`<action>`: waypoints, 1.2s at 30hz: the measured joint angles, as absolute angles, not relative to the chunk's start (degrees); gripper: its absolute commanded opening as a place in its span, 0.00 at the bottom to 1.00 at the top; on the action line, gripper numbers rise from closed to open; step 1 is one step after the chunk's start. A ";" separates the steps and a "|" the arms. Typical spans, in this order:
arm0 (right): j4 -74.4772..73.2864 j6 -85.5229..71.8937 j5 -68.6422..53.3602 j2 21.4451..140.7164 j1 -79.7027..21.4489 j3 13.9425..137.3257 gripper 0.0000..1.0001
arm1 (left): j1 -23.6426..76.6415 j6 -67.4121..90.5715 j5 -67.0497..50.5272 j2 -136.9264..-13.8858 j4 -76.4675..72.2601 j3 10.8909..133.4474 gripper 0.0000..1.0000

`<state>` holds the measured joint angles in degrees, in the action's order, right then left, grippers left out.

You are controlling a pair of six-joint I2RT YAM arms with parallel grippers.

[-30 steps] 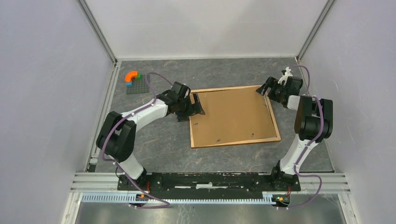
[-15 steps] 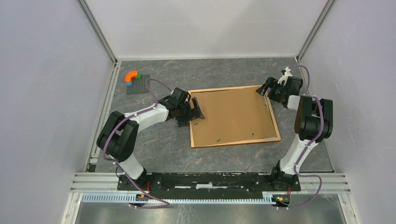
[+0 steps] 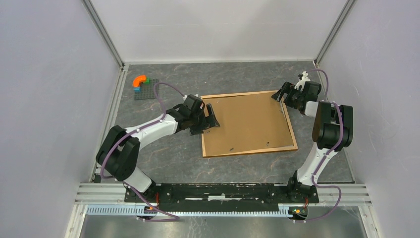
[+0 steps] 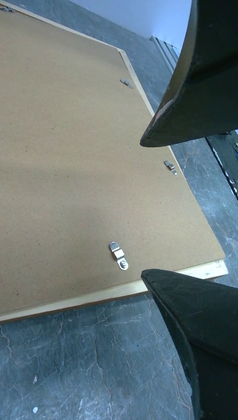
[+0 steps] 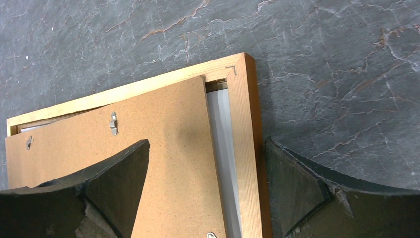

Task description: Put the photo into the frame

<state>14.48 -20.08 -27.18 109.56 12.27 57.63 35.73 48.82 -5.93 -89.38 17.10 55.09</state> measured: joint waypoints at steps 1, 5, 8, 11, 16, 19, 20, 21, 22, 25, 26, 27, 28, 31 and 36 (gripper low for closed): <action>14.46 -20.05 -27.20 109.56 12.27 57.60 0.92 | 35.75 48.88 -5.93 -89.49 17.04 55.07 0.98; 14.41 -19.77 -27.27 109.56 12.27 57.60 0.92 | 35.75 50.04 -5.96 -90.45 16.38 54.89 0.98; 14.39 -19.66 -27.40 109.56 12.27 57.60 0.92 | 35.75 50.43 -5.91 -91.96 16.14 54.89 0.99; 14.37 -19.66 -27.40 109.56 12.27 57.60 0.92 | 35.75 50.96 -5.63 -93.10 16.16 54.89 1.00; 14.33 -19.64 -27.42 109.56 12.27 57.60 0.92 | 35.73 51.40 -5.54 -93.25 16.14 54.98 1.00; 14.33 -19.64 -27.42 109.56 12.25 57.63 0.92 | 35.70 51.37 -5.58 -93.60 16.19 55.29 1.00; 14.33 -19.64 -27.42 109.56 12.25 57.60 0.91 | 35.70 51.40 -5.58 -93.86 16.14 55.55 0.99; 14.33 -19.64 -27.42 109.56 12.25 57.60 0.91 | 35.64 51.37 -5.61 -94.24 16.10 55.94 0.99; 14.31 -19.64 -27.42 109.56 12.25 57.60 0.91 | 35.46 51.37 -5.76 -94.67 15.97 56.38 0.99; 14.28 -19.46 -27.59 109.56 12.10 57.60 0.91 | 34.96 51.27 -6.46 -96.62 15.11 57.74 0.99; 14.26 -19.44 -27.64 109.56 12.08 57.63 0.91 | 34.85 51.09 -6.68 -97.51 14.83 58.24 0.99; 14.24 -19.42 -27.79 109.56 12.08 57.60 0.91 | 34.83 50.92 -6.92 -98.13 14.79 58.72 0.99; 14.22 -19.42 -27.92 109.56 12.10 57.60 0.91 | 34.83 50.74 -6.98 -98.72 14.81 59.20 0.99; 14.57 -19.64 -28.27 109.47 12.10 57.32 0.92 | 34.70 49.34 -6.98 -99.94 14.92 60.47 0.99; 14.09 -19.38 -27.94 108.68 12.01 56.62 0.93 | 34.50 48.31 -6.31 -99.92 15.25 60.75 1.00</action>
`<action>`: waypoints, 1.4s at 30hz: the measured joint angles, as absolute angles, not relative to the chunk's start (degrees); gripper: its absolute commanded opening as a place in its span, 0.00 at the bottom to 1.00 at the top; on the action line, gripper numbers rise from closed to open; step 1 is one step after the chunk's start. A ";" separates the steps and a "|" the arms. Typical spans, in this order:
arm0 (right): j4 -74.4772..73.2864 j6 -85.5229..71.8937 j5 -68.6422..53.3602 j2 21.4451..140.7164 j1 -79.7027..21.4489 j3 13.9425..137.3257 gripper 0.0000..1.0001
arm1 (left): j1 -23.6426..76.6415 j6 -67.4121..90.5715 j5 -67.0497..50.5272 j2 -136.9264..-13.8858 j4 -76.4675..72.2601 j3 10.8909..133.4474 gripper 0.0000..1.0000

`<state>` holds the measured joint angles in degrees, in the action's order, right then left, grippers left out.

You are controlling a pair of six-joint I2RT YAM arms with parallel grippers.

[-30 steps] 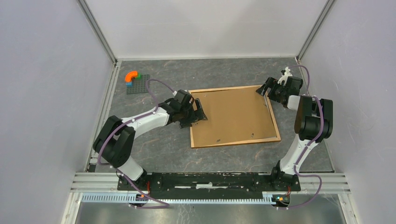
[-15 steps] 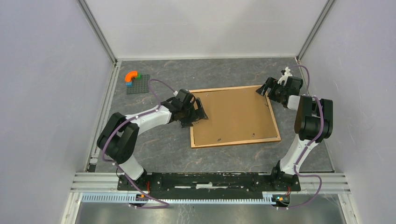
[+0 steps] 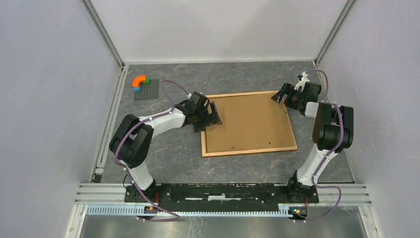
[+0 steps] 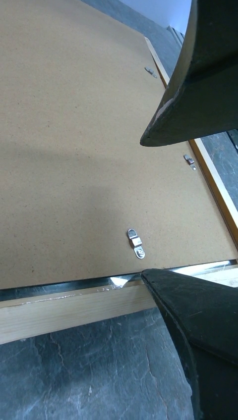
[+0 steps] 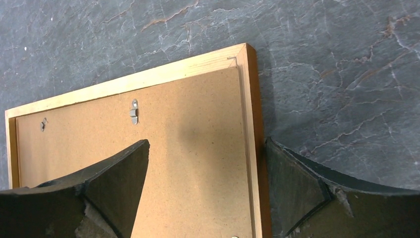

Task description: Put the photo into the frame

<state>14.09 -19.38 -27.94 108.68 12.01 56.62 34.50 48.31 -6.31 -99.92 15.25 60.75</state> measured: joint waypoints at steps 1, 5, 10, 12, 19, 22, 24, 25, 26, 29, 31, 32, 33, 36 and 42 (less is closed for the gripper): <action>13.56 -19.03 -27.73 108.49 11.97 56.64 0.93 | 34.46 48.03 -6.20 -99.74 15.42 60.75 1.00; 9.10 -17.28 -24.45 106.54 11.66 56.66 0.93 | 34.04 46.46 -5.91 -97.91 17.19 60.75 1.00; 3.01 -15.27 -19.73 102.61 11.46 55.20 0.92 | 31.90 44.49 -4.86 -93.47 19.84 60.47 1.00; 1.06 -14.87 -18.26 100.55 11.49 54.08 0.91 | 30.68 44.18 -4.80 -92.01 20.18 60.25 1.00; -2.15 -14.52 -15.64 91.57 11.62 48.03 0.76 | 27.92 44.03 -6.76 -91.15 19.73 56.42 1.00; -2.44 -14.20 -15.38 88.12 11.62 45.50 0.71 | 28.05 44.03 -8.29 -91.46 19.62 54.89 1.00; -2.70 -13.89 -15.16 86.56 11.62 44.18 0.68 | 28.10 44.03 -9.17 -91.50 19.57 54.54 1.00; -2.74 -13.80 -15.14 86.17 11.62 43.68 0.67 | 28.10 44.03 -9.39 -91.50 19.49 54.52 1.00; -2.76 -13.67 -15.16 86.11 11.62 43.40 0.66 | 28.10 44.03 -9.52 -91.50 19.33 54.52 1.00; -2.68 -13.61 -15.42 86.19 11.62 43.00 0.63 | 28.10 44.03 -9.67 -91.57 18.92 54.52 1.00; -2.66 -13.58 -15.51 86.24 11.62 42.65 0.63 | 28.10 44.03 -9.69 -91.81 18.65 54.52 1.00; -2.66 -13.58 -15.55 86.28 11.62 42.37 0.63 | 28.10 44.03 -9.67 -92.03 18.50 54.50 1.00; -2.63 -13.56 -15.53 86.32 11.62 42.19 0.63 | 28.10 44.03 -9.67 -92.23 18.33 54.43 1.00; -2.22 -13.50 -15.59 86.46 11.62 42.06 0.61 | 28.10 44.03 -9.69 -92.71 18.20 54.19 1.00; -0.93 -13.41 -15.59 86.70 11.75 41.25 0.57 | 28.10 44.14 -11.16 -94.76 16.56 53.41 1.00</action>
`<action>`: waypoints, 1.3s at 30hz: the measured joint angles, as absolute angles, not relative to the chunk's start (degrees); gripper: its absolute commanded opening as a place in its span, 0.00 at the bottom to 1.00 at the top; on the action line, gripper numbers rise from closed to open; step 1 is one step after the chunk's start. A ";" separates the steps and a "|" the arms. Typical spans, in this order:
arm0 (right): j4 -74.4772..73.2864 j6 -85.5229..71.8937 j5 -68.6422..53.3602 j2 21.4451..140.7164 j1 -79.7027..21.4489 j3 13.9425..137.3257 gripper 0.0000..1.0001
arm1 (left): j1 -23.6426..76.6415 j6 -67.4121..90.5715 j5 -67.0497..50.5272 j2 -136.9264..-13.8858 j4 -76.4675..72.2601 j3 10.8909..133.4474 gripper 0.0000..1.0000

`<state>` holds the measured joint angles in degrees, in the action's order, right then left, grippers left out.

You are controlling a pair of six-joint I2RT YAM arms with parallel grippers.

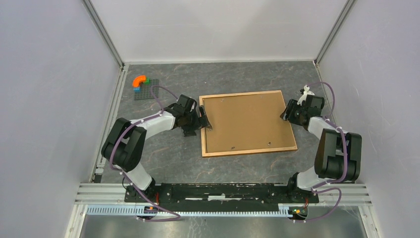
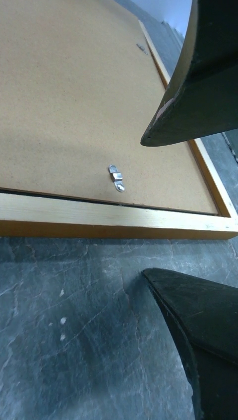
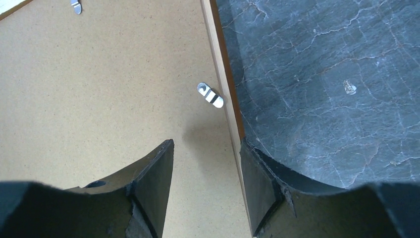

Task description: Put the photo into the frame

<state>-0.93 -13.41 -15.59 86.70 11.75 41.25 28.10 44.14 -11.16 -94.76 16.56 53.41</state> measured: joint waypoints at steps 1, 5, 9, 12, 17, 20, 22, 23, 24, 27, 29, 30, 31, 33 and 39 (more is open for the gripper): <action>-0.71 -13.34 -15.55 86.70 11.75 41.12 0.57 | 28.10 44.27 -11.53 -95.24 16.05 53.12 1.00; 0.32 -13.34 -15.55 86.28 11.68 40.32 0.58 | 28.27 45.76 -13.65 -96.01 13.78 53.01 1.00; 0.12 -13.17 -15.33 85.08 10.85 39.42 0.60 | 28.95 46.63 -14.20 -96.09 11.81 52.40 1.00; 0.16 -12.93 -14.70 84.47 10.33 38.94 0.63 | 28.99 46.89 -14.17 -95.98 11.42 52.10 1.00; -0.69 -12.47 -13.82 83.13 9.61 38.26 0.66 | 28.99 47.29 -14.09 -95.83 11.14 51.86 1.00; -1.87 -12.14 -13.21 82.28 9.34 38.17 0.66 | 28.99 47.29 -14.09 -95.61 10.70 51.53 1.00; -2.28 -12.10 -13.15 81.73 9.15 37.98 0.65 | 28.99 47.31 -14.06 -95.55 10.55 51.37 1.00; -2.52 -12.10 -13.15 81.45 9.06 37.91 0.64 | 28.99 47.31 -14.06 -95.48 10.50 51.33 1.00; -2.61 -12.10 -13.15 81.23 8.99 37.80 0.62 | 28.99 47.31 -14.04 -95.46 10.44 51.29 1.00; -2.70 -11.94 -12.93 80.93 8.84 37.39 0.59 | 28.99 47.29 -14.04 -95.39 10.28 51.16 1.00; -2.61 -11.90 -12.95 80.93 8.75 37.26 0.60 | 28.99 47.31 -14.04 -95.39 10.24 51.16 1.00; -2.57 -11.88 -12.93 80.93 8.73 37.21 0.61 | 28.99 47.31 -14.04 -95.39 10.24 51.16 1.00; -2.50 -11.84 -12.91 80.93 8.73 37.19 0.61 | 28.99 47.31 -14.04 -95.39 10.24 51.16 1.00; -2.28 -11.81 -12.93 80.95 8.73 37.08 0.62 | 28.99 47.31 -14.04 -95.39 10.22 51.16 1.00; -0.49 -12.12 -14.17 81.10 8.78 36.53 0.64 | 28.99 47.31 -14.09 -95.39 10.20 51.16 1.00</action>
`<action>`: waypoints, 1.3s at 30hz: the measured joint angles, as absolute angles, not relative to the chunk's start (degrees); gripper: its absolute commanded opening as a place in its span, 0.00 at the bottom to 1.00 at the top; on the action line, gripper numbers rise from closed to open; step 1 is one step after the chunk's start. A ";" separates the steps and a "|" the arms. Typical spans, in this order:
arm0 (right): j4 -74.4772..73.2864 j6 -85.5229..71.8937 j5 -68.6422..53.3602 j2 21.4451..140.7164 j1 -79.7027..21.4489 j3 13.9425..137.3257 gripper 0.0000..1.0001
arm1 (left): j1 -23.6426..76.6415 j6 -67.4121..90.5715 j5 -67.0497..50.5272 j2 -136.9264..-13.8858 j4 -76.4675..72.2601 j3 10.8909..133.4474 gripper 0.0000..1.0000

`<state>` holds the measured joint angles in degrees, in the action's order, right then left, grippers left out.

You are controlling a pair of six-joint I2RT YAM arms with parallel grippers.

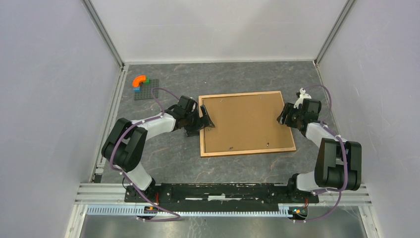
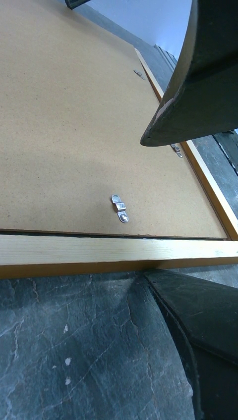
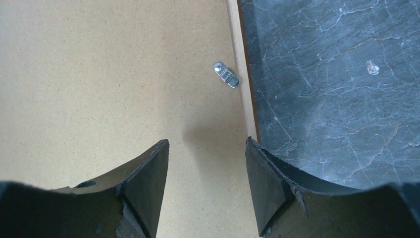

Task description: Put the photo into the frame

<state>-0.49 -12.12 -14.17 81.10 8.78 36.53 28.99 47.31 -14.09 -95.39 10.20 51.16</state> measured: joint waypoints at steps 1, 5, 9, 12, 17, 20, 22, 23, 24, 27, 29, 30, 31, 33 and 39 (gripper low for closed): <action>-0.10 -12.19 -14.50 81.14 8.80 36.38 0.64 | 28.99 47.31 -14.11 -95.39 10.17 51.13 1.00; 3.64 -13.65 -17.45 81.30 9.28 34.85 0.64 | 28.99 47.31 -14.15 -95.24 9.78 50.83 1.00; 7.79 -15.25 -19.73 81.73 9.72 33.36 0.65 | 28.99 47.31 -14.13 -95.04 9.54 50.57 1.00; 10.39 -16.29 -21.04 82.37 10.11 32.77 0.66 | 28.97 47.31 -14.11 -94.96 9.56 50.48 1.00; 12.32 -16.73 -22.06 83.24 10.24 32.60 0.71 | 28.95 47.31 -14.04 -94.67 9.50 50.24 1.00; 11.79 -16.16 -22.28 83.26 10.11 32.93 0.74 | 28.95 47.31 -13.87 -94.50 9.56 50.22 1.00; 10.17 -16.08 -23.20 83.35 9.87 33.30 0.77 | 28.97 47.31 -13.87 -94.35 9.72 50.22 1.00; 9.52 -16.12 -23.79 83.35 9.47 33.30 0.79 | 28.97 47.31 -13.89 -94.32 9.78 50.22 1.00; 9.04 -16.36 -25.02 83.31 9.19 33.28 0.79 | 28.99 47.29 -13.96 -94.24 9.91 50.22 1.00; 8.25 -17.15 -26.94 82.87 8.97 33.30 0.81 | 28.86 47.33 -14.52 -93.78 10.46 50.22 1.00; 7.01 -17.06 -26.41 82.50 8.82 33.56 0.81 | 28.47 47.44 -15.09 -93.08 10.83 50.15 1.00; 5.96 -16.73 -25.71 82.32 8.73 34.00 0.81 | 28.23 47.55 -15.18 -92.58 10.96 50.09 1.00; 4.45 -16.29 -24.88 82.21 8.60 34.76 0.81 | 28.01 47.59 -15.16 -91.85 11.20 50.06 1.00; 2.55 -15.53 -22.98 82.06 8.54 35.79 0.81 | 27.70 47.59 -15.14 -90.26 11.88 50.06 1.00; 0.86 -14.26 -20.73 82.28 8.51 36.53 0.80 | 27.44 47.55 -15.14 -88.77 13.63 50.06 1.00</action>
